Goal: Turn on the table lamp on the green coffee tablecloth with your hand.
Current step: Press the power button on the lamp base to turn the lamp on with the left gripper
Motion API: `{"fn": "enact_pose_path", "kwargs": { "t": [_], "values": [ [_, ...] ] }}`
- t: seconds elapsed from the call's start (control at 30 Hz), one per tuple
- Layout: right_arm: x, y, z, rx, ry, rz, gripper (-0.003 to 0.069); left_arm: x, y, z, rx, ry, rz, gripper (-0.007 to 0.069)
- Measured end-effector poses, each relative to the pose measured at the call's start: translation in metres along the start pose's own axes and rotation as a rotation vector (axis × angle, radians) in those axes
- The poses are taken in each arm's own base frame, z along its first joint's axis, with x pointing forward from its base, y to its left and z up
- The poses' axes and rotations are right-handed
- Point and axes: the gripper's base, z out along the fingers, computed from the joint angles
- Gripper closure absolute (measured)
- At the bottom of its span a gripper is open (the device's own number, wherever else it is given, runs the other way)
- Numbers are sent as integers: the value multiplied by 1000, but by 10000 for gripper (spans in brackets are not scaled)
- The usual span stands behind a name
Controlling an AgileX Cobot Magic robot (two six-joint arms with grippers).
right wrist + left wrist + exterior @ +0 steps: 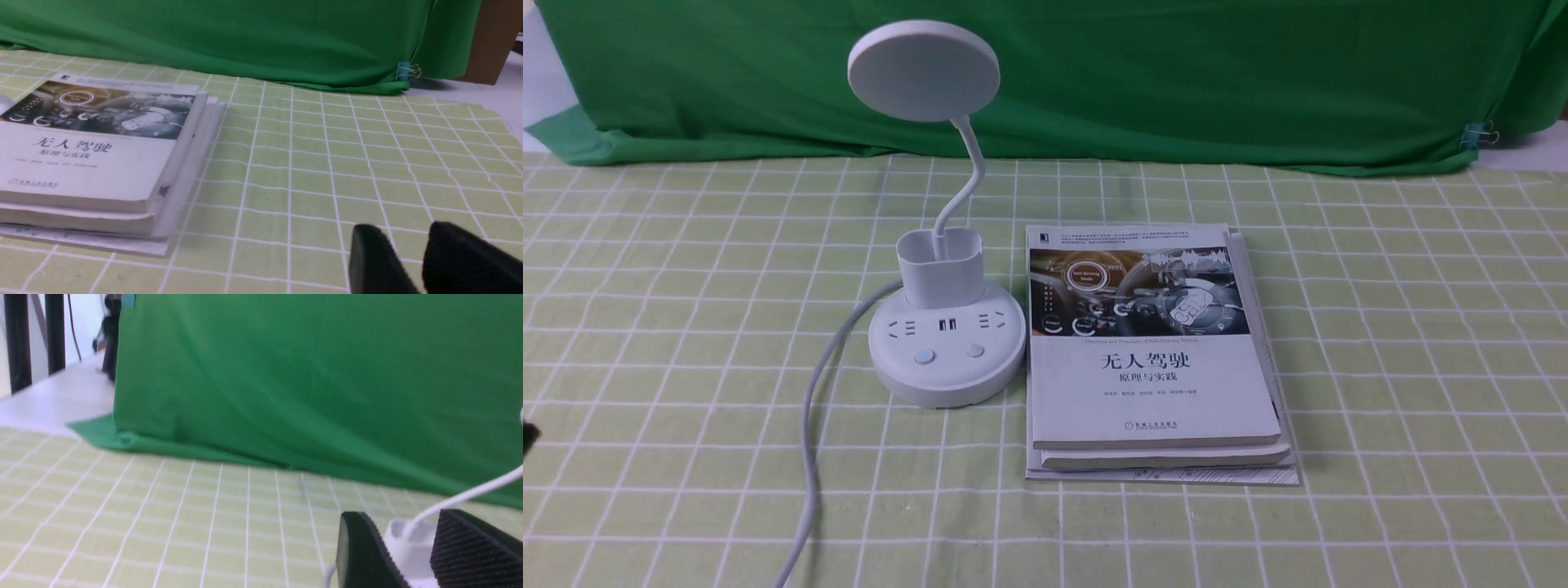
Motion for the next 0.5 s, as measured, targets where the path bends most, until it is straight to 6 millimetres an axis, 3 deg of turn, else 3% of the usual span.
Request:
{"fn": "enact_pose_path", "kwargs": {
  "t": [0.17,0.37,0.5],
  "values": [
    [0,0,0,0,0,0,414,21,3,28,-26,215,29,386],
    [0,0,0,0,0,0,414,25,5,50,-64,210,-200,386],
    [0,0,0,0,0,0,414,32,6,59,-85,251,-241,386]
  ]
}}
